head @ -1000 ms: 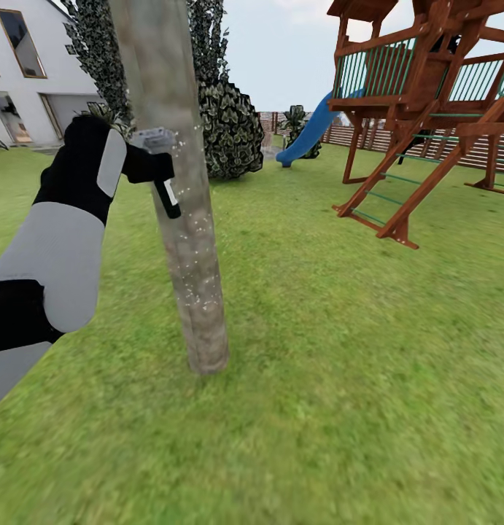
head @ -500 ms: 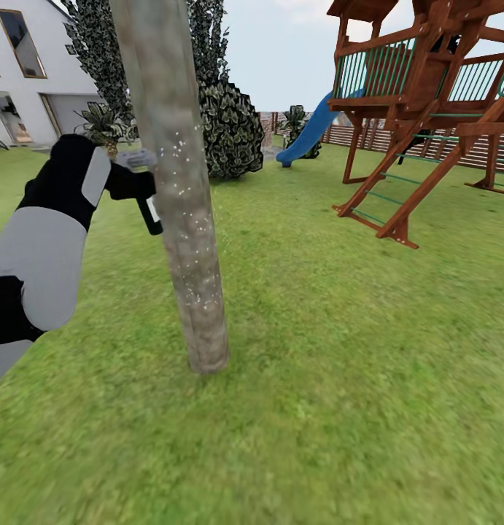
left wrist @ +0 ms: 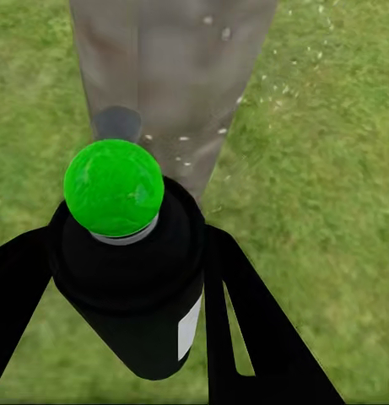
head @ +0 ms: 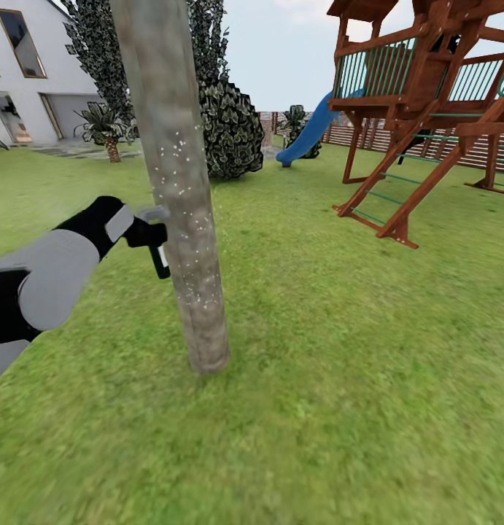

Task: In the garden, pick up the pesticide atomizer on the floor and spray pesticide onto both trees until each tree trunk is fully covered.

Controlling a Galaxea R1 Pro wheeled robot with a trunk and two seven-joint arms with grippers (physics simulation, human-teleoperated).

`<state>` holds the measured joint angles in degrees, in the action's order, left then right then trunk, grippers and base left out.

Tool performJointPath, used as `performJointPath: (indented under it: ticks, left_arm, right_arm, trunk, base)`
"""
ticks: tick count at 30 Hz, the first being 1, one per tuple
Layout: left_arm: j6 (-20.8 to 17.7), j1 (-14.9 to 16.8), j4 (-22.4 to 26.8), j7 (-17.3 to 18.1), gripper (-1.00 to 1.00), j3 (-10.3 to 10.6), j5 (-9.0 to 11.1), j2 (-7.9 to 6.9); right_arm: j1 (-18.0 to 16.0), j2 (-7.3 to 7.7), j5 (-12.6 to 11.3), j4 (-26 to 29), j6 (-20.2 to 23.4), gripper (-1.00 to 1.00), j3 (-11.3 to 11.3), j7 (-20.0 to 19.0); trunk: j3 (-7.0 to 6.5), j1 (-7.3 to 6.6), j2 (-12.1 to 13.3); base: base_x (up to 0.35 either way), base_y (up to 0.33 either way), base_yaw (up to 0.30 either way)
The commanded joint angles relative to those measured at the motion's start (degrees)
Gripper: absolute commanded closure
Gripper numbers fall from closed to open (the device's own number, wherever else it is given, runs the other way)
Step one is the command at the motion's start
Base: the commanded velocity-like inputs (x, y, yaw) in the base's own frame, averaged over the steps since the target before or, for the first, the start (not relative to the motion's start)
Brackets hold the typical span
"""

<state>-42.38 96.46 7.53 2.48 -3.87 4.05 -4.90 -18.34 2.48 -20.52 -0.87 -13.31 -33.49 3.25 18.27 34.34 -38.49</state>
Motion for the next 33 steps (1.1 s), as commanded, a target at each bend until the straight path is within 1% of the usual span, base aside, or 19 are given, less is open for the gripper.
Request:
performJointPath:
  ticks: [1, 3, 5, 8, 11, 13, 14, 15, 17, 19, 20, 22, 23, 24, 25, 26, 30, 31, 33]
  left_arm:
    - [1.4, 0.0, -2.1, 0.0, 1.0, -0.4, 0.3, 0.0]
    - [4.2, 0.0, -4.6, 0.0, 1.0, -0.4, 0.3, 0.05]
    - [5.2, 0.0, -5.3, 0.0, 1.0, -0.4, 0.3, 0.06]
    - [8.0, -0.3, -5.8, 0.1, 1.0, -0.4, 0.3, 0.17]
    - [9.7, -1.9, -5.9, 0.2, 1.0, -0.4, 0.3, 0.41]
    - [13.9, -3.8, -5.9, 0.4, 1.0, -0.4, 0.3, 0.69]
    - [14.9, -4.3, -5.9, 0.7, 1.0, -0.4, 0.3, 0.96]
    - [15.8, -5.0, -5.9, 0.9, 1.0, -0.4, 0.3, 1.61]
    - [16.6, -6.8, -5.9, 1.1, 1.0, -0.4, 0.3, 3.64]
    - [16.8, -8.2, -6.0, 1.2, 1.0, -0.4, 0.3, 4.96]
    - [16.8, -8.8, -6.0, 1.2, 1.0, -0.4, 0.3, 5.26]
    - [17.0, -12.0, -6.0, 1.1, 1.0, -0.4, 0.3, 5.62]
    - [18.0, -13.1, -5.9, 1.1, 1.0, -0.4, 0.2, 5.66]
    - [20.3, -15.0, -5.9, 1.1, 1.0, -0.4, 0.2, 5.63]
    - [21.8, -17.9, -5.9, 1.1, 1.0, -0.4, 0.2, 5.49]
    - [22.2, -19.5, -5.9, 1.1, 1.0, -0.4, 0.2, 5.45]
    - [26.2, -23.8, -5.9, 1.0, 1.0, -0.4, 0.1, 5.32]
    - [28.2, -26.8, -5.9, 1.0, 1.0, -0.4, 0.2, 5.21]
    - [33.4, -30.9, -5.9, 1.0, 1.0, -0.4, 0.2, 5.11]
  right_arm:
    - [-0.1, -0.02, -0.4, -0.1, -0.2, -1.0, -0.5, 0.1]
    - [0.0, -0.02, -0.4, -0.1, -0.2, -1.0, -0.5, 0.1]
    - [0.0, -0.02, -0.4, -0.1, -0.2, -1.0, -0.5, 0.1]
    - [0.0, -0.02, -0.4, -0.1, -0.2, -1.0, -0.5, 0.1]
    - [0.0, -0.02, -0.4, -0.1, -0.2, -1.0, -0.5, 0.1]
    - [0.0, -0.02, -0.4, -0.1, -0.2, -1.0, -0.5, 0.1]
    - [0.0, -0.02, -0.4, -0.1, -0.2, -1.0, -0.5, 0.1]
    - [-0.1, -0.02, -0.4, -0.1, -0.2, -1.0, -0.5, 0.1]
    - [0.0, -0.02, -0.4, -0.1, -0.2, -1.0, -0.5, 0.1]
    - [0.0, -0.02, -0.4, -0.1, -0.2, -1.0, -0.5, 0.1]
    - [0.0, -0.02, -0.4, -0.1, -0.2, -1.0, -0.5, 0.1]
    - [-0.1, -0.02, -0.4, -0.1, -0.2, -1.0, -0.5, 0.1]
    - [0.0, -0.02, -0.4, -0.1, -0.2, -1.0, -0.5, 0.1]
    - [0.0, -0.02, -0.4, -0.1, -0.2, -1.0, -0.5, 0.1]
    - [-0.1, -0.02, -0.4, -0.1, -0.2, -1.0, -0.5, 0.1]
    - [0.0, -0.02, -0.4, -0.1, -0.2, -1.0, -0.5, 0.1]
    - [0.0, -0.04, -0.4, -0.1, -0.2, -1.0, -0.5, 0.1]
    - [0.0, -0.03, -0.4, -0.1, -0.2, -1.0, -0.5, 0.1]
    - [0.0, -0.07, -0.4, -0.1, -0.2, -1.0, -0.5, 0.0]
  trunk:
    - [0.07, 0.01, -0.1]
    - [0.07, 0.01, -0.1]
    - [0.07, 0.01, -0.1]
    - [0.07, 0.01, -0.1]
    - [0.07, 0.01, -0.1]
    - [0.07, 0.01, -0.1]
    - [0.07, 0.01, -0.1]
    - [0.07, 0.01, -0.1]
    - [0.07, 0.01, -0.1]
    - [0.07, 0.01, -0.1]
    - [0.07, 0.01, -0.1]
    - [0.07, 0.01, -0.1]
    - [0.07, 0.01, -0.1]
    - [0.07, 0.01, -0.1]
    - [0.07, 0.01, -0.1]
    - [0.07, 0.01, -0.1]
    - [0.07, 0.01, -0.1]
    - [0.07, 0.01, -0.1]
    - [0.07, 0.01, -0.1]
  base:
    - [0.0, 0.0, 0.0]
    - [0.0, 0.0, 0.0]
    - [0.0, 0.0, 0.0]
    - [0.0, 0.0, 0.0]
    - [0.0, 0.0, 0.0]
    - [0.0, 0.0, 0.0]
    - [0.0, 0.0, 0.0]
    - [0.0, 0.0, 0.0]
    - [0.0, 0.0, 0.0]
    - [0.0, 0.0, 0.0]
    - [0.0, 0.0, 0.0]
    - [0.0, 0.0, 0.0]
    - [0.0, 0.0, 0.0]
    - [0.0, 0.0, 0.0]
    - [-0.048, 0.122, 0.0]
    - [-0.083, 0.237, 0.0]
    - [-0.059, 0.183, 0.0]
    - [-0.01, 0.034, 0.0]
    - [-0.004, 0.013, 0.0]
